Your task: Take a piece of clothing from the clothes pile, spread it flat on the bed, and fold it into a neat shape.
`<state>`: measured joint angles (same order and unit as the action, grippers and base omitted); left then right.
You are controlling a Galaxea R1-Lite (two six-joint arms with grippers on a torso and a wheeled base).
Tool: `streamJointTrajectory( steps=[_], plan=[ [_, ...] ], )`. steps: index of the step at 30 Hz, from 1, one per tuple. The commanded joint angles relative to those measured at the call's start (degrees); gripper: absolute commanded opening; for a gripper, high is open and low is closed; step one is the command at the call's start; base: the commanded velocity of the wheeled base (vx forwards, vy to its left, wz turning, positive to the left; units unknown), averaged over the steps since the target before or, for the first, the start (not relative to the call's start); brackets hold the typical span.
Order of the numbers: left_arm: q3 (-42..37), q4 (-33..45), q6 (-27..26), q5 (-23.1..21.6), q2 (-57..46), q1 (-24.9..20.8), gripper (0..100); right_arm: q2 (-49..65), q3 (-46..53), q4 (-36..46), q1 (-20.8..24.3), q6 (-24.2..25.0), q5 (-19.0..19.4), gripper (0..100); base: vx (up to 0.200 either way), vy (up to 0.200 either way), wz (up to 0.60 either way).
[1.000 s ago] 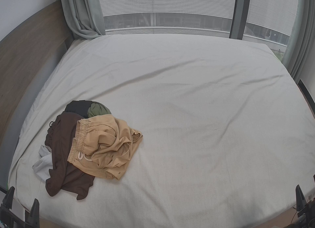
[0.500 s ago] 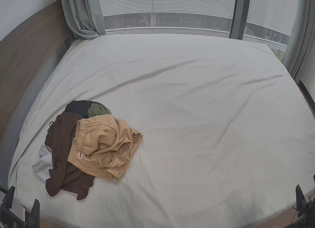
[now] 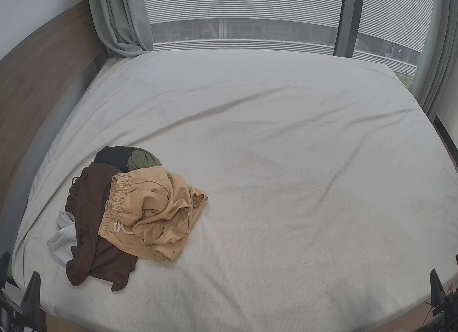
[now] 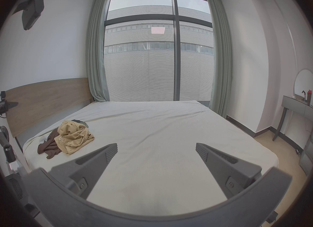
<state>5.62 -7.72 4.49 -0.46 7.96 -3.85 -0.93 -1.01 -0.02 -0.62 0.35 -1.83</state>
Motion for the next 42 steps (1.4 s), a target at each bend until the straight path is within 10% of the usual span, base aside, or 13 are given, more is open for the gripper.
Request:
streamJointTrajectory(
  steps=[1, 22, 42],
  plan=[
    [1.15, -1.51, 6.06, -0.06, 14.01, -5.38, 100, 0.66, 1.01, 0.02, 0.01, 0.0, 0.07, 100, 0.0, 0.0, 0.0],
    [25.84, -6.17, 11.07, -7.53, 46.8, -5.11, 100, 0.66, 1.01, 0.02, 0.09, 0.0, -0.19, 100, 0.0, 0.0, 0.0],
    [26.11, -19.71, 14.32, -17.29, 69.47, 0.16, 100, 0.66, 1.01, 0.02, 0.09, -0.18, -0.11, 100, 0.0, 0.0, 0.0]
  ],
)
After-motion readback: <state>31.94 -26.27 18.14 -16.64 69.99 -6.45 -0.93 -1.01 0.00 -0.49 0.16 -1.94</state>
